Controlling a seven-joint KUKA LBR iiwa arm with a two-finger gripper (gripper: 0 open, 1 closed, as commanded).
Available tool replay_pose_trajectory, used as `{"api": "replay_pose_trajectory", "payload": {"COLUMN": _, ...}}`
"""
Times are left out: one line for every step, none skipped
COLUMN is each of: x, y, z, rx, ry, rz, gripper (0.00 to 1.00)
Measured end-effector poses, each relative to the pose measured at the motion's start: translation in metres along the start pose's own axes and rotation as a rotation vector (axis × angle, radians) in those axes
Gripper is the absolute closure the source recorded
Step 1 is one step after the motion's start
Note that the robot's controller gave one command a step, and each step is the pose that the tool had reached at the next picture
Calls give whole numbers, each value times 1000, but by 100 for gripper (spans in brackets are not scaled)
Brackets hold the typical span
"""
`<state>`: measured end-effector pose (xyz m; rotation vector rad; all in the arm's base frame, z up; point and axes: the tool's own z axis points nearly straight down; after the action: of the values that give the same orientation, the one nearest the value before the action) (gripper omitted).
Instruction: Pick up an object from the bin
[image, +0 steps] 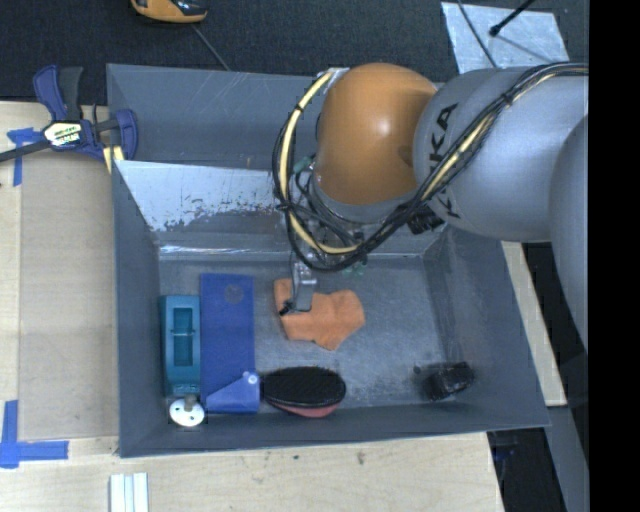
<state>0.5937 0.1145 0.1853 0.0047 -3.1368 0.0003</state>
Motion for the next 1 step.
{"api": "replay_pose_trajectory", "payload": {"x": -1, "y": -1, "z": -5, "rx": -1, "ry": -8, "rz": 2, "gripper": 0}}
